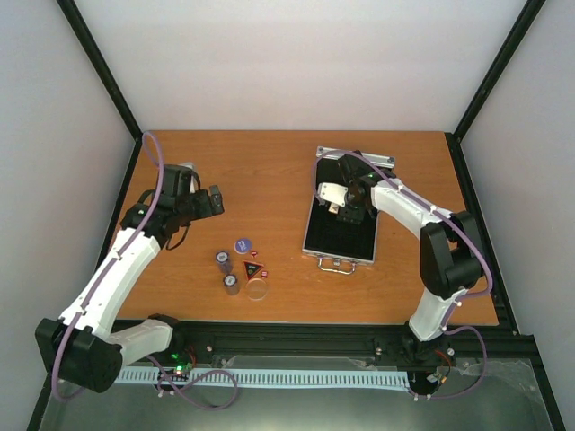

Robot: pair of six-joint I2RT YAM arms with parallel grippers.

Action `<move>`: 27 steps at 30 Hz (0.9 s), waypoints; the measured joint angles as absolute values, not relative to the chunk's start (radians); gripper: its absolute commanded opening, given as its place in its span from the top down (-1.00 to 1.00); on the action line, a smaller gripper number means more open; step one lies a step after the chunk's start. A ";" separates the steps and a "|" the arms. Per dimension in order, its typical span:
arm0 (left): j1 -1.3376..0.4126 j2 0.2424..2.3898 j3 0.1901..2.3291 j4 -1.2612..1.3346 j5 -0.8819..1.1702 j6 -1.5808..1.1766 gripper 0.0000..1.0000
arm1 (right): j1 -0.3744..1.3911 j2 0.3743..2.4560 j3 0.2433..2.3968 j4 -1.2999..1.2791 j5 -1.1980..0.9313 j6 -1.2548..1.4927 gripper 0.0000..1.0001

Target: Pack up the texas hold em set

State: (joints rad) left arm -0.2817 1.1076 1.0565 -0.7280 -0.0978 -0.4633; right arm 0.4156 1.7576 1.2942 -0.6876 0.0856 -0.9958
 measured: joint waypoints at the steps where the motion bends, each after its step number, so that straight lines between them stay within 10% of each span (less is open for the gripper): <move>1: -0.282 1.113 1.053 -0.725 -0.102 -0.468 -0.99 | 0.413 1.763 1.304 -0.688 0.083 -1.003 0.56; 27: -0.282 1.204 1.042 -0.655 -0.127 -0.513 -1.00 | 0.392 1.826 1.310 -0.631 0.047 -1.045 0.25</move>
